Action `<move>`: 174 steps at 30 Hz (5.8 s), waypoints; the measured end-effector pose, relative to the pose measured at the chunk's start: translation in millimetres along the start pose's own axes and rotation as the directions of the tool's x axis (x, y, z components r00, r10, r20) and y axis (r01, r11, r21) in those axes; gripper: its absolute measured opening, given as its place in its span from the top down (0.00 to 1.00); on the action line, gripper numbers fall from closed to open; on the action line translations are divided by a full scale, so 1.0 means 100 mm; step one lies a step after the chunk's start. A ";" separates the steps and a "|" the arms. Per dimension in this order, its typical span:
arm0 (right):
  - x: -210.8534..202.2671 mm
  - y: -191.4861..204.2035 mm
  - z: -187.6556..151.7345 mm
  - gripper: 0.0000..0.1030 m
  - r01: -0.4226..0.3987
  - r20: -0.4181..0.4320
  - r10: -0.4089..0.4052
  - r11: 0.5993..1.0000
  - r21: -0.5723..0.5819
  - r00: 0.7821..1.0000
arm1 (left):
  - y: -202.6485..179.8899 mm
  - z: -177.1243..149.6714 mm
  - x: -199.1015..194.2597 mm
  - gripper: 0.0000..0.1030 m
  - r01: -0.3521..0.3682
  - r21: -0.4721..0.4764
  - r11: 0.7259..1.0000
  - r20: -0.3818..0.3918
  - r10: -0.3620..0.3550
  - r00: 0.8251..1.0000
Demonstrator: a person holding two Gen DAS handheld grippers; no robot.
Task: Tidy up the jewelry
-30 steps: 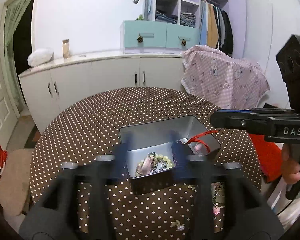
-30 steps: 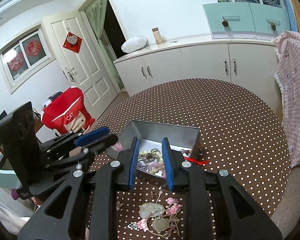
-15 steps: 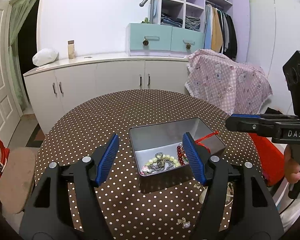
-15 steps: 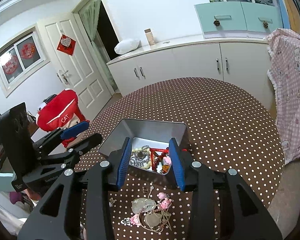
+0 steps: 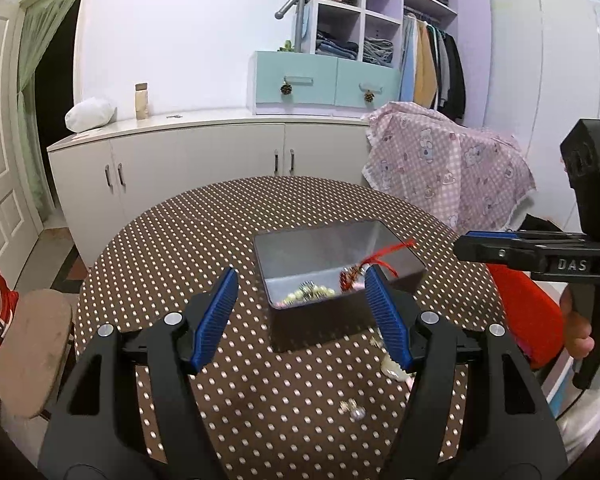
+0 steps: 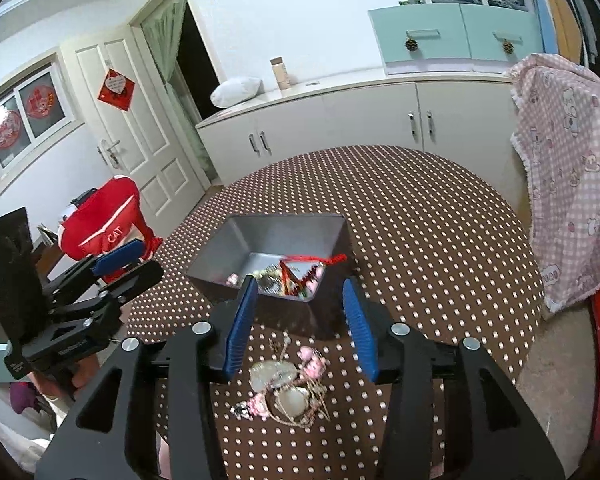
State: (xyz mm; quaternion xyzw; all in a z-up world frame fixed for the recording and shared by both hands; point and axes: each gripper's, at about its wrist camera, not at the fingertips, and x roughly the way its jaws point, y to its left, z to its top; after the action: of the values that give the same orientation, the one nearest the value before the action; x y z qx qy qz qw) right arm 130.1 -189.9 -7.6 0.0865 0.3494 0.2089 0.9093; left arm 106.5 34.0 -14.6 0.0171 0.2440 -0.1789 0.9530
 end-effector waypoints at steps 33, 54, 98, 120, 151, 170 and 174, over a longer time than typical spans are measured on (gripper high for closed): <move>0.19 0.07 -0.81 0.51 0.089 -0.140 -0.097 0.994 -0.061 0.985 | -0.35 -0.83 0.26 0.84 0.015 0.011 1.000 -0.179 -0.013 0.984; 0.22 0.20 -0.76 0.96 0.116 -0.063 -0.128 0.979 -0.167 0.990 | -0.18 -0.87 0.18 0.89 0.013 -0.068 0.998 -0.123 -0.022 0.992; -0.51 0.37 0.16 0.96 0.060 0.217 -0.026 0.987 -0.152 0.976 | -0.06 0.01 -0.21 0.89 -0.025 -0.024 0.999 0.103 0.028 0.994; -0.61 0.58 0.62 0.96 0.078 0.312 -0.013 0.977 -0.198 0.950 | -0.13 0.35 -0.20 0.89 -0.025 0.029 0.999 0.140 0.020 0.990; -0.53 0.71 1.16 0.95 0.067 0.359 0.031 0.964 -0.258 0.933 | 0.02 0.85 0.15 0.89 0.017 0.015 1.000 0.109 -0.018 0.994; 0.42 0.19 0.70 0.92 0.008 0.045 -0.003 0.995 -0.104 0.999 | 0.07 0.60 0.59 0.89 0.067 0.026 0.997 -0.019 -0.066 0.998; 0.35 0.17 0.71 0.92 0.005 0.046 0.000 0.995 -0.097 0.999 | 0.11 0.59 0.68 0.88 0.072 0.020 0.997 -0.053 -0.071 0.996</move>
State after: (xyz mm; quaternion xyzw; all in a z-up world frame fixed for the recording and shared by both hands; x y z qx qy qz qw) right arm 195.2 -160.1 29.0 0.0467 0.3181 0.2223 0.9204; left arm 192.9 15.1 4.7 0.0232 0.2672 -0.2151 0.9390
